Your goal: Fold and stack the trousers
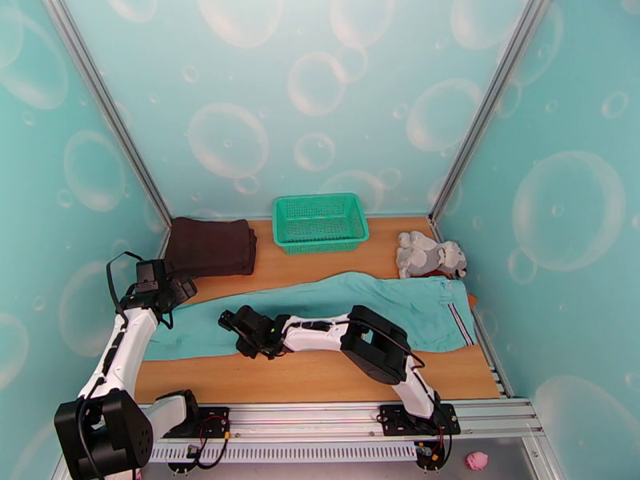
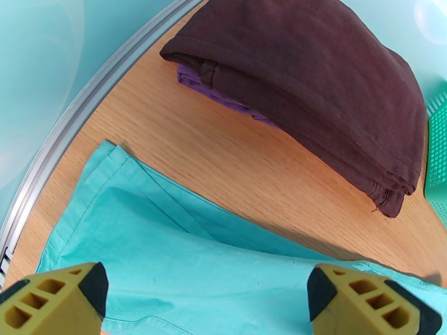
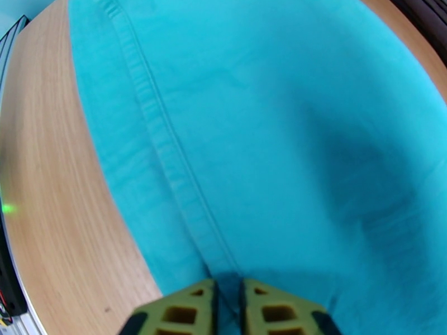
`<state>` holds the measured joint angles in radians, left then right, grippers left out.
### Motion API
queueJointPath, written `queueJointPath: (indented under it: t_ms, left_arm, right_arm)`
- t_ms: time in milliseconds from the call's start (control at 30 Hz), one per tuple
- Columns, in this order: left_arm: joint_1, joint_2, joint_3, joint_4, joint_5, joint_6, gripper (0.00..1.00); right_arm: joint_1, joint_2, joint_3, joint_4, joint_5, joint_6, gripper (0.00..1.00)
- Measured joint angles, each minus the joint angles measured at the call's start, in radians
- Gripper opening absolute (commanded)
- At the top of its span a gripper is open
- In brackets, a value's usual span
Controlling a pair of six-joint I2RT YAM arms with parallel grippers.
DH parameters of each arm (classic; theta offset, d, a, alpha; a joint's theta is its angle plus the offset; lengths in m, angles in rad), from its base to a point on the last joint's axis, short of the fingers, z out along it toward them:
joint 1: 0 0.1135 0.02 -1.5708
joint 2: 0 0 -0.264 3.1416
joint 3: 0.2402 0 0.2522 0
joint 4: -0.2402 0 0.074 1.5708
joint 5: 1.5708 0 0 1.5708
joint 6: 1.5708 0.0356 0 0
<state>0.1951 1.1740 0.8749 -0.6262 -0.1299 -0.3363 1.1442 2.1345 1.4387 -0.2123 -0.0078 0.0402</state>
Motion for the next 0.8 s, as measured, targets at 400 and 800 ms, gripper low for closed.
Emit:
queueJointPath:
  t_ms: [400, 800]
  left_arm:
    - [0.000, 0.000, 0.000, 0.000, 0.000, 0.000, 0.99]
    - [-0.006, 0.000, 0.000, 0.000, 0.000, 0.000, 0.99]
  right_arm:
    - [0.001, 0.014, 0.024, -0.014, -0.003, 0.000, 0.00]
    - [0.012, 0.014, 0.027, -0.017, 0.009, 0.000, 0.00]
